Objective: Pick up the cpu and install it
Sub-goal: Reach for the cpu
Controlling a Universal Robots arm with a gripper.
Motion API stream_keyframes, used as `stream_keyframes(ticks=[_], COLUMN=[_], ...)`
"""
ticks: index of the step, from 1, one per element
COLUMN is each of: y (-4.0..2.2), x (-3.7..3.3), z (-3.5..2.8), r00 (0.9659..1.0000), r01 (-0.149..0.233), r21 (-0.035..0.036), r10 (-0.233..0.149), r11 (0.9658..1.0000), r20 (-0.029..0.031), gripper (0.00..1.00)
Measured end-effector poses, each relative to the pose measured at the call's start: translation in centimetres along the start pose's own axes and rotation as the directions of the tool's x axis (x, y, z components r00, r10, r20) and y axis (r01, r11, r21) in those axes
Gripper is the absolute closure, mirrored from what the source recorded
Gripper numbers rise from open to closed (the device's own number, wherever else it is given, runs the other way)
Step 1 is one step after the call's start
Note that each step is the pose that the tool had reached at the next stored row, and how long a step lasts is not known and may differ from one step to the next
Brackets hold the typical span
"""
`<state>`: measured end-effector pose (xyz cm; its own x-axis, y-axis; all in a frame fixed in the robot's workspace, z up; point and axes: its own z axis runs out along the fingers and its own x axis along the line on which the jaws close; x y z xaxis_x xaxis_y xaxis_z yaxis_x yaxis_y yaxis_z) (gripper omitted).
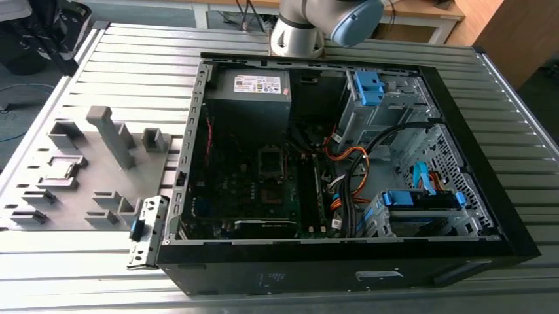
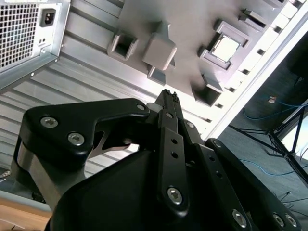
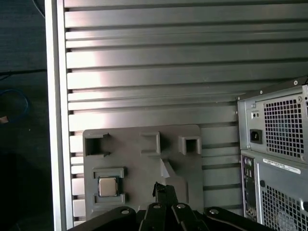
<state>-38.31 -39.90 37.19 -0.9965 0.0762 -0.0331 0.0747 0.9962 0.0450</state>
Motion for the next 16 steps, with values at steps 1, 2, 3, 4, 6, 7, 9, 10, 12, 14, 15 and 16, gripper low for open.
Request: stream_keyframes(ticks=[1, 2, 3, 4, 6, 7, 9, 10, 12, 14, 15, 16], y=[-0.03, -0.06, -0.09, -0.12, -0.18, -0.21, -0.28, -0.32, -0.39, -0.47, -0.5, -0.52], x=[0.27, 0.56, 0.83, 1.1, 1.65, 1.92, 2.47, 2.77, 3.29, 3.78, 3.97, 4.1], z=[0.14, 0.3, 0.43, 0.56, 0.83, 0.96, 1.21, 1.35, 1.6, 1.85, 1.96, 2.07], r00=[1.0, 1.0, 1.0, 1.0, 1.0, 1.0, 1.0, 1.0, 1.0, 1.0, 1.0, 1.0], r01=[0.0, 0.0, 0.0, 0.0, 0.0, 0.0, 0.0, 0.0, 0.0, 0.0, 0.0, 0.0], r21=[0.0, -0.0001, 0.0, 0.0, -0.0001, 0.0, 0.0001, 0.0001, 0.0, 0.0001, 0.0002, 0.0002], r10=[0.0, 0.0, 0.0, 0.0, 0.0, 0.0, 0.0, 0.0, 0.0, 0.0, 0.0, 0.0], r11=[1.0, 1.0, 1.0, 1.0, 1.0, 1.0, 1.0, 1.0, 1.0, 1.0, 1.0, 1.0], r20=[0.0, 0.0, -0.0002, -0.0002, -0.0002, -0.0004, -0.0007, -0.0007, -0.001, -0.0014, -0.0019, -0.0023], gripper=[0.89, 0.89, 0.89, 0.89, 0.89, 0.89, 0.89, 0.89, 0.89, 0.89, 0.89, 0.89])
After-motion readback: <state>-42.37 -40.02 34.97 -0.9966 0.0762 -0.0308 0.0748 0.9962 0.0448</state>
